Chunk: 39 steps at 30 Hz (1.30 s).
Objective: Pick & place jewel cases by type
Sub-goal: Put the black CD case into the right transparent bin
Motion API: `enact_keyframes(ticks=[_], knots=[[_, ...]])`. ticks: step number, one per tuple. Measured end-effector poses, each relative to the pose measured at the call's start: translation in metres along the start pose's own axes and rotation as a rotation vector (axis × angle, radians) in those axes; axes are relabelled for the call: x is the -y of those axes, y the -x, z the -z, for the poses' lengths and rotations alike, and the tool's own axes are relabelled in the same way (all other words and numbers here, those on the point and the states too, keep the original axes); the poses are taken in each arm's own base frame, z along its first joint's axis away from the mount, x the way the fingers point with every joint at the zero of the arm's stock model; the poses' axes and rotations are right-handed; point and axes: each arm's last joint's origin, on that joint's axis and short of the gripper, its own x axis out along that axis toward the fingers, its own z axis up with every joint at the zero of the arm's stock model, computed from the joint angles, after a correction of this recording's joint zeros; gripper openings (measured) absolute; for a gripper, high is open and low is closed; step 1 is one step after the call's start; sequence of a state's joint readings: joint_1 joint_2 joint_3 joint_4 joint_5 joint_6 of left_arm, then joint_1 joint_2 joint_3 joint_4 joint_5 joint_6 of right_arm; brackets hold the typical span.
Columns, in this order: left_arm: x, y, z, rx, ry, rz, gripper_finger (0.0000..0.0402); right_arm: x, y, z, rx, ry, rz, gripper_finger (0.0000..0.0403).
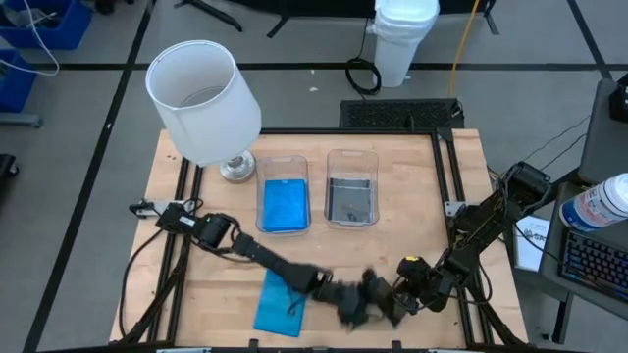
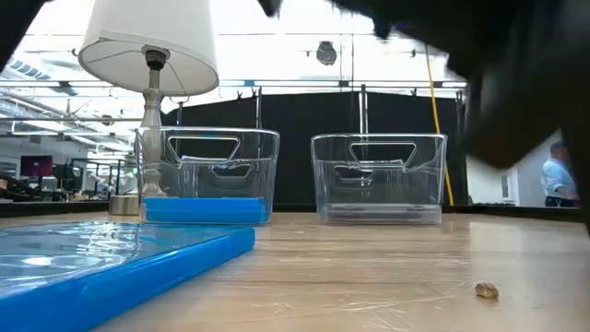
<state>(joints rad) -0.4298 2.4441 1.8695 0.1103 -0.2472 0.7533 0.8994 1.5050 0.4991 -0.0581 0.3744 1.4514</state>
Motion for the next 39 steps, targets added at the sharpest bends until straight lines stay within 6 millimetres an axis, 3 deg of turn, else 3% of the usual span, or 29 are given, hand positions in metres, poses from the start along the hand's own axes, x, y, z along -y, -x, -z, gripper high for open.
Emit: enact_keyframes(ticks=[4,16,21,32,39], knots=[[0.003,-0.003,0.014,-0.128,-0.008,-0.033,0.0058,-0.001,0.0,0.0,0.002,0.004,-0.015,0.0],[0.0,-0.003,0.019,-0.151,0.003,-0.018,0.0057,-0.009,0.001,-0.001,0.015,0.048,-0.089,0.0],[0.003,-0.003,0.018,-0.158,-0.042,-0.012,0.0016,-0.009,0.001,-0.001,0.015,0.05,-0.089,0.0],[0.013,0.008,0.003,-0.272,-0.194,-0.101,0.0007,-0.009,0.001,-0.001,0.013,0.072,-0.09,0.0],[0.006,0.043,-0.027,-0.38,-0.253,-0.174,0.0009,-0.012,0.002,-0.002,0.047,0.089,-0.115,0.0]])
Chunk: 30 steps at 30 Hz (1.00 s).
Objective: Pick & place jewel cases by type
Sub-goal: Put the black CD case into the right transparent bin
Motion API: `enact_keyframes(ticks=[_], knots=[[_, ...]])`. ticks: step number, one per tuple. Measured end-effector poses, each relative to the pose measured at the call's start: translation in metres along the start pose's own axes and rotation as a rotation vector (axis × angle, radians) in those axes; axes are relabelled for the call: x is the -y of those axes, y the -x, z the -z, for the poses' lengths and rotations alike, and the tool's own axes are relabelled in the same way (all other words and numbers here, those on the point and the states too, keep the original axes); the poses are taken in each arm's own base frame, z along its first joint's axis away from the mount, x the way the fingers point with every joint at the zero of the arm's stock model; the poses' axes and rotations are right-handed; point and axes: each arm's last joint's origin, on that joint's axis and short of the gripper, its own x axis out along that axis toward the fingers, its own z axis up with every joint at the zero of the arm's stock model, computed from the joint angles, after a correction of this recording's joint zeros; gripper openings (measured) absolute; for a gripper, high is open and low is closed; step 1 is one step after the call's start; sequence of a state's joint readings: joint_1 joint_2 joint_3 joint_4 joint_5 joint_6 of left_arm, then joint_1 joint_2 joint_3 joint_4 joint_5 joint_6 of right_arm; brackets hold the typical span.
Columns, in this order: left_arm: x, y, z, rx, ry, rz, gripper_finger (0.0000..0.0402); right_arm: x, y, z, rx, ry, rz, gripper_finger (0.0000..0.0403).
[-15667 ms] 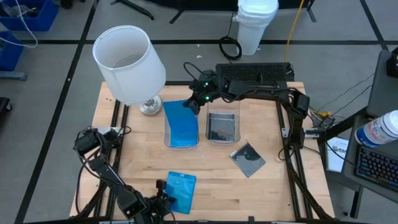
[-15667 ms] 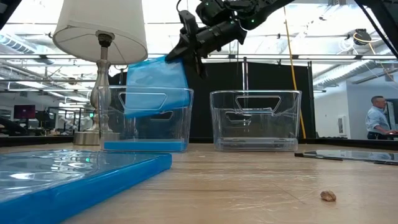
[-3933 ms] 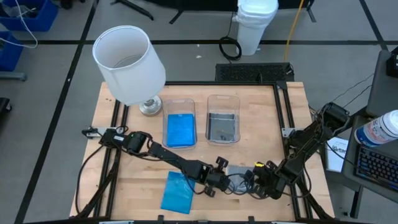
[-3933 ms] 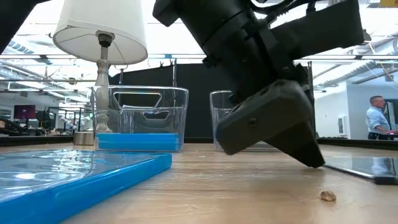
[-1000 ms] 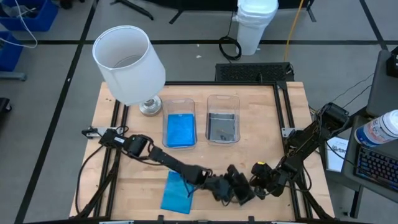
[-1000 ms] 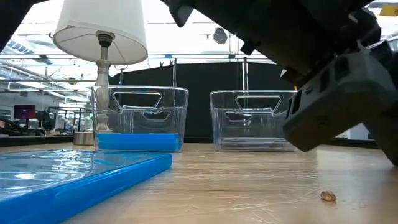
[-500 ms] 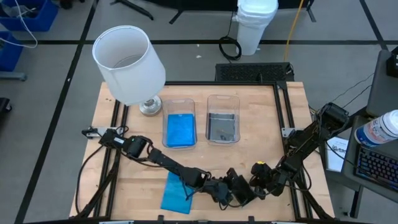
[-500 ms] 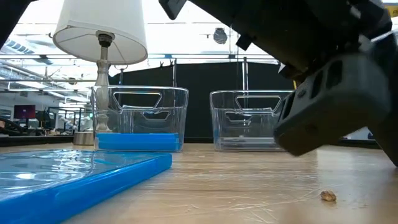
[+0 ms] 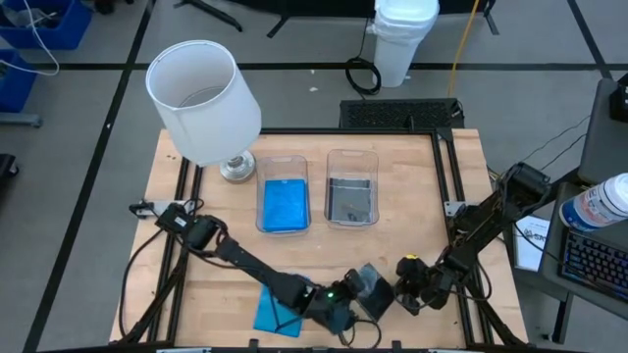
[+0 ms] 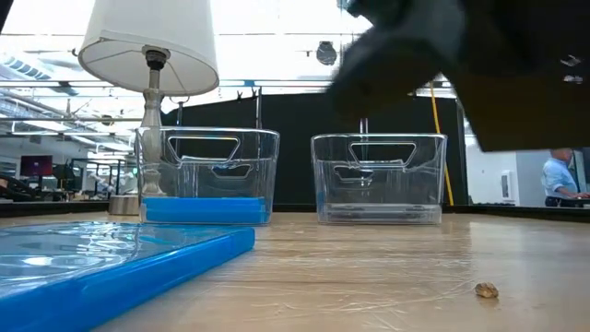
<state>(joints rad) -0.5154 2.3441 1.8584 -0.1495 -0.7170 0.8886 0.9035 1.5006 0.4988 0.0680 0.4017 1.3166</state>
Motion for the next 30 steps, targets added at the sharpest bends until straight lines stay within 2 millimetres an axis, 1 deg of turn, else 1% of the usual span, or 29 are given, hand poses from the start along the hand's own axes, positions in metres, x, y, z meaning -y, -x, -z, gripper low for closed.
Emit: enact_keyframes(ticks=[2,5,7,10,12,15,18,20,23,26,30], knots=[[-0.002,0.011,-0.002,-0.033,-0.027,-0.008,0.0007,-0.003,0.0,-0.001,0.023,0.02,-0.028,0.0],[-0.005,0.028,-0.007,-0.1,-0.092,-0.058,0.0016,-0.008,0.0,-0.004,0.065,0.055,-0.077,0.0],[-0.006,0.042,-0.01,-0.162,-0.192,-0.102,0.0019,-0.013,0.001,-0.006,0.098,0.073,-0.121,0.0],[-0.002,0.062,-0.019,-0.234,-0.347,-0.153,0.001,-0.02,0.002,-0.009,0.134,0.121,-0.181,0.0],[0.0,0.076,-0.025,-0.26,-0.424,-0.182,0.0007,-0.025,0.003,-0.013,0.178,0.163,-0.219,0.0],[0.0,0.101,-0.036,-0.268,-0.516,-0.216,0.0015,-0.033,0.006,-0.017,0.229,0.225,-0.294,0.0],[0.004,0.125,-0.045,-0.218,-0.54,-0.219,0.0016,-0.042,0.01,-0.024,0.272,0.28,-0.4,0.0],[0.005,0.143,-0.051,-0.181,-0.526,-0.23,0.0008,-0.05,0.015,-0.029,0.317,0.311,-0.487,0.0],[0.008,0.165,-0.059,-0.125,-0.501,-0.239,0.0011,-0.059,0.023,-0.037,0.401,0.337,-0.606,0.0004],[0.016,0.179,-0.064,-0.09,-0.535,-0.237,0.0016,-0.064,0.029,-0.048,0.477,0.297,-0.694,0.0018],[0.022,0.187,-0.068,-0.053,-0.555,-0.225,0.0007,-0.062,0.027,-0.061,0.47,0.22,-0.737,0.0058]])
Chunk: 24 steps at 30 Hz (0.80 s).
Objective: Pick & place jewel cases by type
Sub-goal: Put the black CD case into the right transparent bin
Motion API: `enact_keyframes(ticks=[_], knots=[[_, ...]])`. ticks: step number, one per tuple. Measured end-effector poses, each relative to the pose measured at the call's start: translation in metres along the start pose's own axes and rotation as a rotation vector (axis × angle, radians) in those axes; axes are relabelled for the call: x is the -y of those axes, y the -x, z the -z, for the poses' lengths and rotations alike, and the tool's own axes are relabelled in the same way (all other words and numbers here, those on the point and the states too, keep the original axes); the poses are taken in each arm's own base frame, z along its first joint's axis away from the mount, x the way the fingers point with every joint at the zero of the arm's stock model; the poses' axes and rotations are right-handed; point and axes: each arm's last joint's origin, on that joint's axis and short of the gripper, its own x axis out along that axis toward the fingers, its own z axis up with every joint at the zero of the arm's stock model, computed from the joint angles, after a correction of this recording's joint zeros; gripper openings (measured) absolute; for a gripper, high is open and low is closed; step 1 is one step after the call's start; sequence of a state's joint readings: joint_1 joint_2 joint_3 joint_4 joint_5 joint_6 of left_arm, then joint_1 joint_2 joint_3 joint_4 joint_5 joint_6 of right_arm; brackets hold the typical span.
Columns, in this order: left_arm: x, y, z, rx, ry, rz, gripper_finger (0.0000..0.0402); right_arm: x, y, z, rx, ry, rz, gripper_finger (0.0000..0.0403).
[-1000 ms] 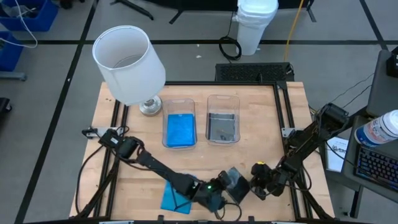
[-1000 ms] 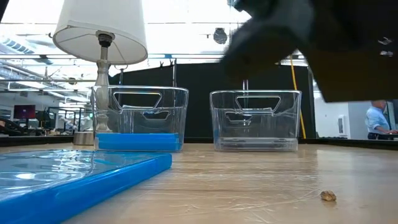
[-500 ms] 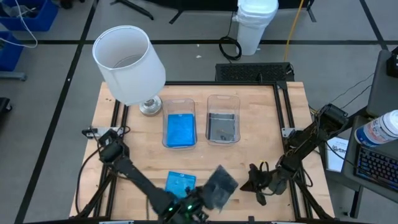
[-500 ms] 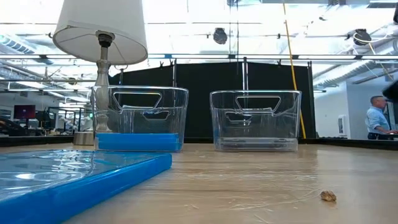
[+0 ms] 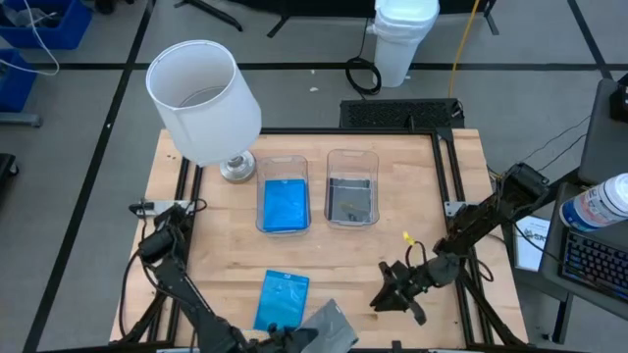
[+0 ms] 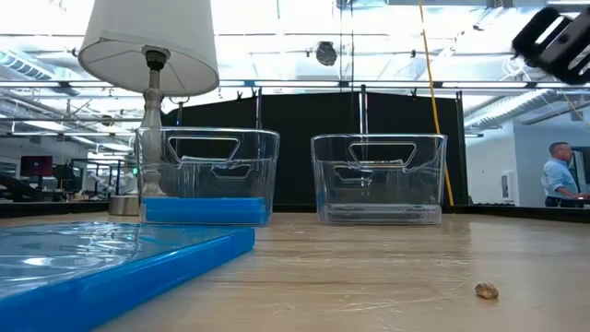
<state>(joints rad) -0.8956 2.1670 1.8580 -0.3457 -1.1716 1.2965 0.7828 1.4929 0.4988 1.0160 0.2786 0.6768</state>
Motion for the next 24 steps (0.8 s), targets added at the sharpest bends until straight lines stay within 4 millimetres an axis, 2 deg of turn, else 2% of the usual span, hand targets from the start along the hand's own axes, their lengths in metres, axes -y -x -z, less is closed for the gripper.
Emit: enact_keyframes(ticks=[5,9,13,18,24], knots=[[0.0,-0.004,0.002,0.004,-0.007,0.008,0.0016,0.015,-0.004,-0.008,-0.036,-0.095,0.008,0.0129],[0.0,-0.013,0.005,0.012,-0.001,0.022,0.0007,0.016,-0.006,-0.015,-0.008,-0.122,-0.034,0.0184],[-0.002,-0.026,0.012,-0.011,0.0,0.032,0.0016,0.019,-0.006,-0.018,-0.025,-0.159,-0.055,0.0227],[-0.002,-0.044,0.021,-0.031,-0.016,0.051,0.0006,0.021,-0.007,-0.016,-0.046,-0.182,-0.051,0.025],[-0.004,-0.075,0.039,-0.043,-0.017,0.087,0.0014,0.02,-0.007,-0.017,-0.049,-0.134,-0.071,0.0244]])
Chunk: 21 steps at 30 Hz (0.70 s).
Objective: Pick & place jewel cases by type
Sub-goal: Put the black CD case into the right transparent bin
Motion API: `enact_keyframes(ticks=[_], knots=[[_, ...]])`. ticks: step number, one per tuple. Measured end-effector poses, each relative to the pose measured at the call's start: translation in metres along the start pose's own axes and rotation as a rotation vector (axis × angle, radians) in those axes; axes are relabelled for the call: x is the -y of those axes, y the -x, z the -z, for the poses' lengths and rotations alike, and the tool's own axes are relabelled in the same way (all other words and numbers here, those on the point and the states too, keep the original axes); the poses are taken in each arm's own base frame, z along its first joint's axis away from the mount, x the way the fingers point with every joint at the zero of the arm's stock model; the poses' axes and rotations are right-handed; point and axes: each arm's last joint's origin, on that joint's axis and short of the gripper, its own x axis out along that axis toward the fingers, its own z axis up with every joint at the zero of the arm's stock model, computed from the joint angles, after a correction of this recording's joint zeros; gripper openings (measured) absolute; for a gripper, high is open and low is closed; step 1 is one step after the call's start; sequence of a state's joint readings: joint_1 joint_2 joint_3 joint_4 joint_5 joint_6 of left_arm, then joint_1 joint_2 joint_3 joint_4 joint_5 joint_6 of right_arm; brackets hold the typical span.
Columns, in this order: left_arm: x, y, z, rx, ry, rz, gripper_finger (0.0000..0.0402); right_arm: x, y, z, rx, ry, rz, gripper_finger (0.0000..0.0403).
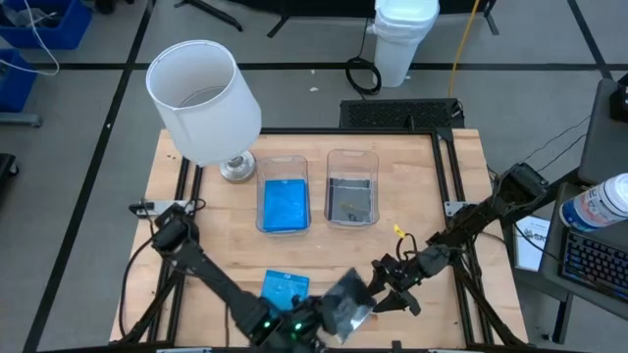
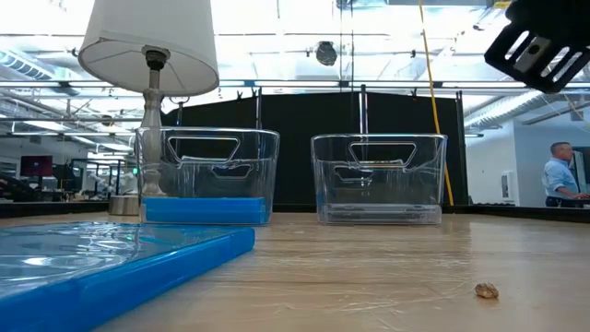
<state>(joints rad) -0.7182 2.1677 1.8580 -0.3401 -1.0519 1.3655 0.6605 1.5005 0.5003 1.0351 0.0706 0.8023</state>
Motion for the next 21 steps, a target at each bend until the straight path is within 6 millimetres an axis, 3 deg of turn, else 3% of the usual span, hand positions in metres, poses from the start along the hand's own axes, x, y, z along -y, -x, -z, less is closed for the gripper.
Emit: enact_keyframes(ticks=[3,10,14,21], knots=[[-0.001,-0.013,0.007,0.002,-0.007,0.016,0.0006,0.0,0.0,0.001,-0.024,0.032,-0.008,0.0232],[-0.002,-0.023,0.012,0.03,-0.01,0.03,0.0017,0.002,0.0,0.005,-0.074,0.039,-0.002,0.0184],[-0.002,-0.022,0.011,0.046,-0.032,0.029,0.0007,0.002,0.0,0.004,-0.066,0.065,-0.004,0.0135],[-0.003,-0.018,0.008,0.071,-0.041,0.017,0.0026,0.002,0.0,0.004,-0.063,0.108,-0.012,0.0036]])
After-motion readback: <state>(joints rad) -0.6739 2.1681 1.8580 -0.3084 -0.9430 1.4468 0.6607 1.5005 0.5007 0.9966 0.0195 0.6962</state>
